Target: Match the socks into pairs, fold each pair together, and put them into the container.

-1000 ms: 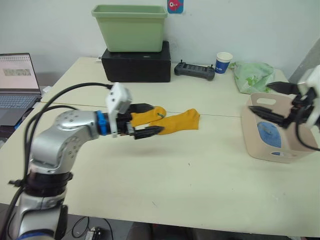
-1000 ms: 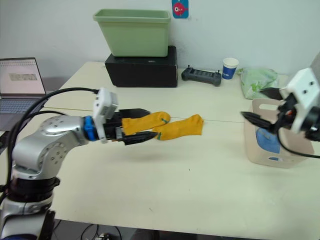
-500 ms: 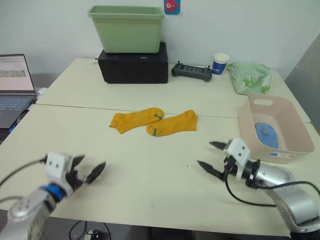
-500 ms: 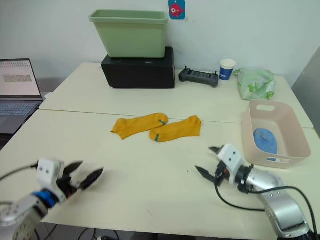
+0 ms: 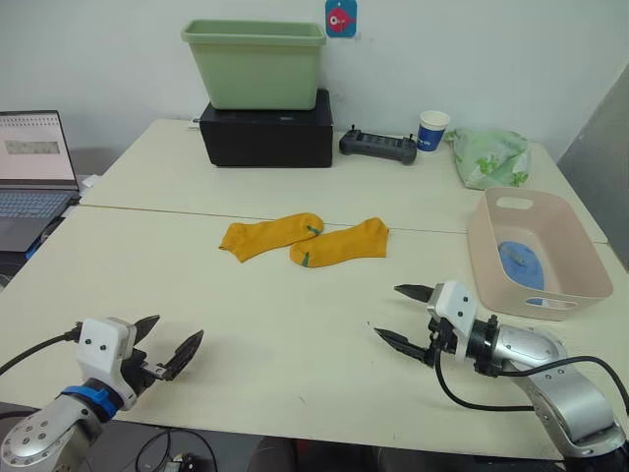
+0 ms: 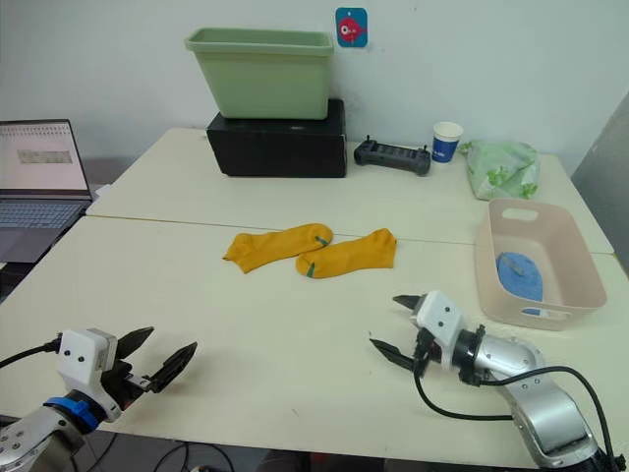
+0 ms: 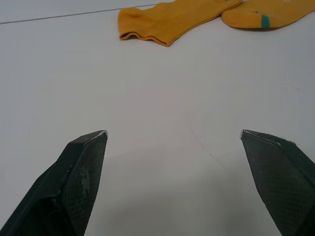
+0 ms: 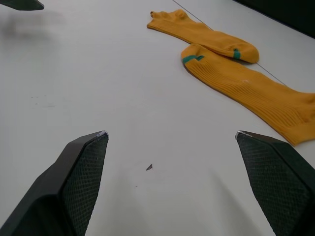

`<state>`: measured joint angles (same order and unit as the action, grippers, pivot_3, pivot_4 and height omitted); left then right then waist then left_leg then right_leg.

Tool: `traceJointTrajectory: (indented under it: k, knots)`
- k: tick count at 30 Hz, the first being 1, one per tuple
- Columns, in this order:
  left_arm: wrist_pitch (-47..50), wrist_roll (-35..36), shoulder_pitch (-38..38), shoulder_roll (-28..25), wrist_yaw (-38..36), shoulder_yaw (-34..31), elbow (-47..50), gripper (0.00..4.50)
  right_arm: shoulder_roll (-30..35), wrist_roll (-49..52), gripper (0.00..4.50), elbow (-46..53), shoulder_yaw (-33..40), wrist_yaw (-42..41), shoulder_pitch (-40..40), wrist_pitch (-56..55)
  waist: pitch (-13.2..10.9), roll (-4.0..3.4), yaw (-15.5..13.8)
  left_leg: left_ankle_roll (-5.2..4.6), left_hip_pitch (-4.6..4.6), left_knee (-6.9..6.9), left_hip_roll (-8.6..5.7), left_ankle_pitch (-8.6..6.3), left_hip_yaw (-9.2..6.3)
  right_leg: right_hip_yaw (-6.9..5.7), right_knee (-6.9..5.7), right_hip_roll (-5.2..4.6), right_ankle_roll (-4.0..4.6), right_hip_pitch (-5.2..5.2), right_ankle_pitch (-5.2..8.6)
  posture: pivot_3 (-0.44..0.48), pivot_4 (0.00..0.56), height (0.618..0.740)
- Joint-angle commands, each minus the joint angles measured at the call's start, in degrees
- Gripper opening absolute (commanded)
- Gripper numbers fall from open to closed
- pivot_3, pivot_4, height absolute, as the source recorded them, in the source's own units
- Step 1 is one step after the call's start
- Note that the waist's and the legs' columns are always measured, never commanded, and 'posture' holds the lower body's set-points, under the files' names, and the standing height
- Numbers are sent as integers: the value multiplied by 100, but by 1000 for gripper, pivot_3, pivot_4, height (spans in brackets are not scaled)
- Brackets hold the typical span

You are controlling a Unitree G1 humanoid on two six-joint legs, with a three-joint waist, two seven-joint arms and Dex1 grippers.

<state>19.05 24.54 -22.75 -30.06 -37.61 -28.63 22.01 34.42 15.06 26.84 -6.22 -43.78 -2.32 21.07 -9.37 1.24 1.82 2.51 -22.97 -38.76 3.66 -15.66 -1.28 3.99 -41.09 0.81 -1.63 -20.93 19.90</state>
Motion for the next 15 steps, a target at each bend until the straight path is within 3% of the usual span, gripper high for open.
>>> traceJointTrajectory:
  k: [1,6,9,15]
  knots:
    - [-115,-107,318,-157,131,-10,-65,4500,-24,143,4450,-77,219,-43,-142,-147,0,0,-3,0,0,0,-1,0,0,0,0,0,0,0,0,0,150,696]
    - [-304,-328,1609,-488,92,349,-1052,4500,-26,342,4450,-180,41,-337,-428,-55,-3,1,-26,0,-2,0,-1,0,-4,-7,-1,1,1,1,-1,0,150,696]
    - [-414,-611,1901,-514,122,667,-1410,4500,32,364,4450,15,87,-284,-453,104,-4,0,0,0,0,1,-2,0,-4,-4,2,1,1,4,-1,0,150,696]
    - [-453,-535,2601,-566,-482,1352,-1832,4500,-138,273,4450,251,31,221,-659,677,-6,3,-10,0,-15,1,1,0,-7,-6,-6,1,0,-20,-1,0,150,696]
